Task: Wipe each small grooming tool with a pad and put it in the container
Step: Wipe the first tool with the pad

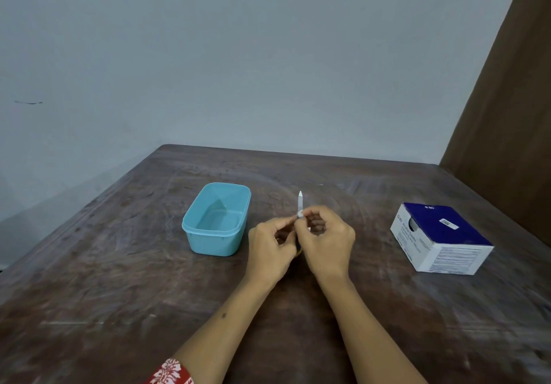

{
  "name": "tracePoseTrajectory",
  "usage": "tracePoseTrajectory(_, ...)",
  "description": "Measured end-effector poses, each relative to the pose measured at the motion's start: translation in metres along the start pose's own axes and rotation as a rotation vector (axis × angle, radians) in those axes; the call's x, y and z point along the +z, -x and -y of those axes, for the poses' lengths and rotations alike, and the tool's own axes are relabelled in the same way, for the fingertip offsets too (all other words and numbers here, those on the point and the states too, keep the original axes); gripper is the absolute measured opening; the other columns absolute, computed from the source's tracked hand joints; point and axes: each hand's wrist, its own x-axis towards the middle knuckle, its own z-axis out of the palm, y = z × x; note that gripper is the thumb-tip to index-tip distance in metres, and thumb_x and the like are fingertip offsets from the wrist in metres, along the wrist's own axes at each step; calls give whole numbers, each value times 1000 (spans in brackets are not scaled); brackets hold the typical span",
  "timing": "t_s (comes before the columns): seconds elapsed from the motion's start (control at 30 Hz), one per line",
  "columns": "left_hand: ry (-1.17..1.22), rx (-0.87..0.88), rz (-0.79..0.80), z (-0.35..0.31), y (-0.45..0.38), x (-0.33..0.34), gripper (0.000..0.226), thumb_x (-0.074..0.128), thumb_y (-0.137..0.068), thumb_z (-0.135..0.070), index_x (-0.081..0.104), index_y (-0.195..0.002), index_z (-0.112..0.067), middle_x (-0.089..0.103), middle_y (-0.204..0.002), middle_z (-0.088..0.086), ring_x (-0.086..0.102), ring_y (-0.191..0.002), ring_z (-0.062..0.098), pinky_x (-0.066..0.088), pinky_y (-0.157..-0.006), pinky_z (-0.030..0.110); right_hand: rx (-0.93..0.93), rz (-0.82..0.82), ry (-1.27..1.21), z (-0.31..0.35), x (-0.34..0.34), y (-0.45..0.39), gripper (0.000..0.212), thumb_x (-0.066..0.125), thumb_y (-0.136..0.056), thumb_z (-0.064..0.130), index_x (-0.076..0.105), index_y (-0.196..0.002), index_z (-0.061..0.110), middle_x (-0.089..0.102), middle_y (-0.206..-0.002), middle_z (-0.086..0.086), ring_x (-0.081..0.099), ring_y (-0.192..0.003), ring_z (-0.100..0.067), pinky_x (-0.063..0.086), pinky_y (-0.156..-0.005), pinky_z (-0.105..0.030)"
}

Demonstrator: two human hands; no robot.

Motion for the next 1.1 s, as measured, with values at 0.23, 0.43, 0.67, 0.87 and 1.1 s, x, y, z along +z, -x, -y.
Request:
tracePoseTrajectory(0.23, -1, -32, 53, 0, 1, 1, 27, 64, -80, -1, 72, -103, -12, 75, -83, 0, 70, -75, 6, 59, -71, 27, -53, -37, -1, 0, -1, -2, 16, 67, -80, 1, 72, -90, 12, 70, -80, 0, 63, -68, -8, 51, -66, -18)
tracePoseTrajectory(0.43, -6, -23, 0, -2, 1, -2, 27, 63, -79, -2, 74, -98, -17, 75, -81, -6, 68, -73, 0, 56, -65, 17, -38, 43, 36, 0, -1, 2, 11, 71, -74, 7, 71, -81, 14, 69, -72, 5, 64, -64, -4, 55, -63, -22)
tracePoseTrajectory(0.67, -41, -9, 48, -3, 4, -1, 28, 64, -80, -2, 72, -104, -13, 75, -86, 1, 69, -75, 6, 58, -70, 25, -61, -28, -3, -3, -2, -2, 15, 68, -78, 2, 72, -88, 13, 70, -81, 1, 63, -70, -5, 53, -67, -22)
tracePoseTrajectory(0.87, -40, -27, -6, -1, 2, -2, 29, 63, -78, -1, 73, -102, -14, 75, -85, 0, 69, -74, 3, 56, -69, 20, -71, 39, 2, -4, 1, 0, 15, 69, -77, 4, 71, -87, 16, 69, -78, 3, 63, -69, -4, 53, -66, -20)
tracePoseTrajectory(1.1, -60, 13, 28, 0, 3, -1, 29, 63, -78, -2, 74, -101, -17, 75, -84, -3, 69, -74, 4, 57, -69, 24, -43, -2, 8, -5, 1, -1, 14, 70, -74, 5, 71, -82, 16, 67, -75, 5, 62, -64, -7, 52, -63, -20)
